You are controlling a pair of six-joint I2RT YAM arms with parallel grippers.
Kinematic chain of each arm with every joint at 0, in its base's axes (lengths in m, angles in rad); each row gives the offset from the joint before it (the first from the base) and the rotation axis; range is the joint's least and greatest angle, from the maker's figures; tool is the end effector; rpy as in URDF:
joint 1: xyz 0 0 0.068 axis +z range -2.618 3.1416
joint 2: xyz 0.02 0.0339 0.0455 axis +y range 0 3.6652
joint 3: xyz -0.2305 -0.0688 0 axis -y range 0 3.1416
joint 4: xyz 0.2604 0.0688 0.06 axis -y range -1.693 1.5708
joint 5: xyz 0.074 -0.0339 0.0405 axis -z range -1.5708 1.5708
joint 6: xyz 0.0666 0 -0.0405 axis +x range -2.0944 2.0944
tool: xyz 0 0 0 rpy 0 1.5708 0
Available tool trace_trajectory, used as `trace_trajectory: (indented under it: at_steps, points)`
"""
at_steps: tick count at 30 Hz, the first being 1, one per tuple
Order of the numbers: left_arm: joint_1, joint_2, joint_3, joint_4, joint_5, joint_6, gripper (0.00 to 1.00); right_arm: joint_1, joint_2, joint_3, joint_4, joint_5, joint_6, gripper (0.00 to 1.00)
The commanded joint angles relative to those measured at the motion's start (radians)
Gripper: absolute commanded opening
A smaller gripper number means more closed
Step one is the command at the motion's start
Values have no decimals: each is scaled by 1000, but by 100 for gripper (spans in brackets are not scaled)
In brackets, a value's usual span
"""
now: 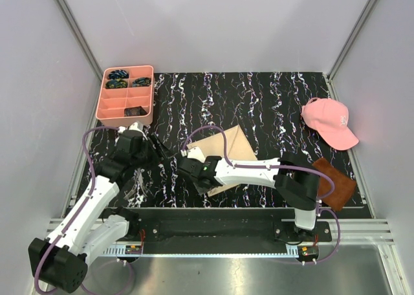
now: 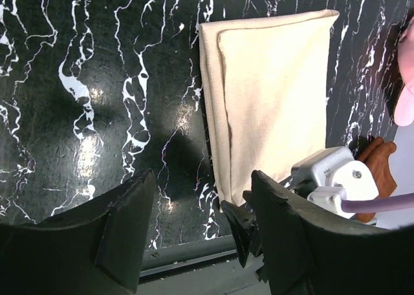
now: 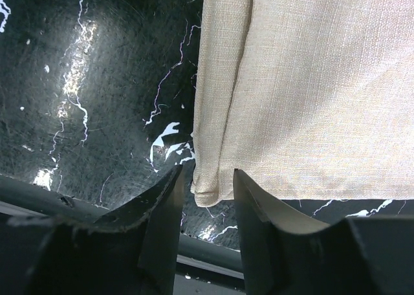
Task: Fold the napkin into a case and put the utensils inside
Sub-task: Pick up the upper triangle-folded napkin from the center of the board.
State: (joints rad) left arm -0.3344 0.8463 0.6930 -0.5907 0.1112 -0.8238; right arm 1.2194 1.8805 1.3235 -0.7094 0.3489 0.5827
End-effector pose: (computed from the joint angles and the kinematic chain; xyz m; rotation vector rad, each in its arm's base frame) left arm 0.2213 -0.0847 0.2107 -0.5284 2.3599 -0.6930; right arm 0.1535 0.3526 0.1160 -0.7706 2.5700 0.0291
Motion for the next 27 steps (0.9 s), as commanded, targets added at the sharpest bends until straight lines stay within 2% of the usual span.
trace_trajectory:
  at_steps: [1,6,12,13,14,17,21,27]
  points:
    - [6,7,3,60,35,22,64,2,2,13,-5,5,-6,46]
    - [9,20,7,63,45,29,65,2,38,0,14,-7,-9,46]
    - [14,91,10,92,116,40,73,2,88,-30,56,-22,-7,42]
    - [14,108,10,118,133,41,74,2,91,-39,60,-21,-3,40]
    - [14,125,8,133,171,43,75,3,92,-43,62,-13,0,31]
    - [14,200,4,199,224,26,77,2,97,-52,64,-1,5,13]
    - [8,342,-13,340,304,-29,79,2,57,-79,71,18,16,0]
    - [-23,555,37,414,291,-64,78,0,-21,-173,172,-4,17,0]
